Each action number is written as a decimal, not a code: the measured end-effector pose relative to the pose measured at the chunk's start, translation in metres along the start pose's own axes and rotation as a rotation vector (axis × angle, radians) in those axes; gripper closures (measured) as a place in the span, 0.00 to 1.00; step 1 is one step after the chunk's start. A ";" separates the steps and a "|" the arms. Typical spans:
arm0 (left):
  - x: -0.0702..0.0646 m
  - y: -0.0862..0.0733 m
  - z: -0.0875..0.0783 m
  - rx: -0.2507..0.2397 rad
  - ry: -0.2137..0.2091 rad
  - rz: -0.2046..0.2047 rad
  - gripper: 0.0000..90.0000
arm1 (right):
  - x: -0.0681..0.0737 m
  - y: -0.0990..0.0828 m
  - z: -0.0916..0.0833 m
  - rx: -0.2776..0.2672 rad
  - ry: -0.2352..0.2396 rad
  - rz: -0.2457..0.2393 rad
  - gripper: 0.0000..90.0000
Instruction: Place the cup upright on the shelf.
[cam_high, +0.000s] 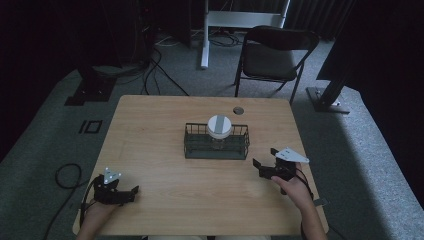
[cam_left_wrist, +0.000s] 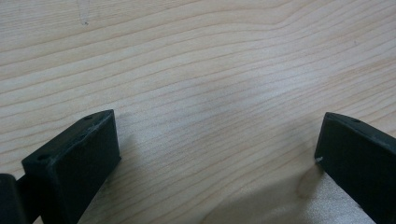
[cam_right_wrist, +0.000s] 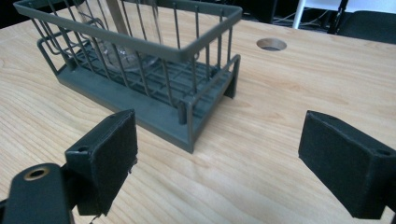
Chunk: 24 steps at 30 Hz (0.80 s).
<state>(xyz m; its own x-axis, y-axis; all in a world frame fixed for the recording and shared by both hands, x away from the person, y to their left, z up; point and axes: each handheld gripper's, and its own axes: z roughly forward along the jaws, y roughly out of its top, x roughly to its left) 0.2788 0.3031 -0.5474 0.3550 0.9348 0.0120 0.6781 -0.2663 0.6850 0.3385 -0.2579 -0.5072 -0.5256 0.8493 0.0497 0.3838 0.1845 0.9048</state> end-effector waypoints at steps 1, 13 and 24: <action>0.000 0.000 0.000 0.000 0.000 0.000 0.00 | -0.001 -0.002 -0.001 0.000 -0.004 0.006 0.13; 0.000 0.000 0.000 0.000 0.000 0.000 0.00 | -0.007 -0.021 -0.006 0.027 -0.034 0.035 0.13; 0.000 0.000 0.000 0.001 0.000 0.001 0.00 | -0.020 -0.039 -0.015 0.067 -0.089 0.073 0.13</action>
<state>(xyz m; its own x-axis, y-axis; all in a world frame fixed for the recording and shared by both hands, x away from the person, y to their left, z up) 0.2788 0.3032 -0.5473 0.3554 0.9346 0.0125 0.6784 -0.2671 0.6845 0.3220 -0.2894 -0.5371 -0.4257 0.9018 0.0743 0.4703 0.1503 0.8696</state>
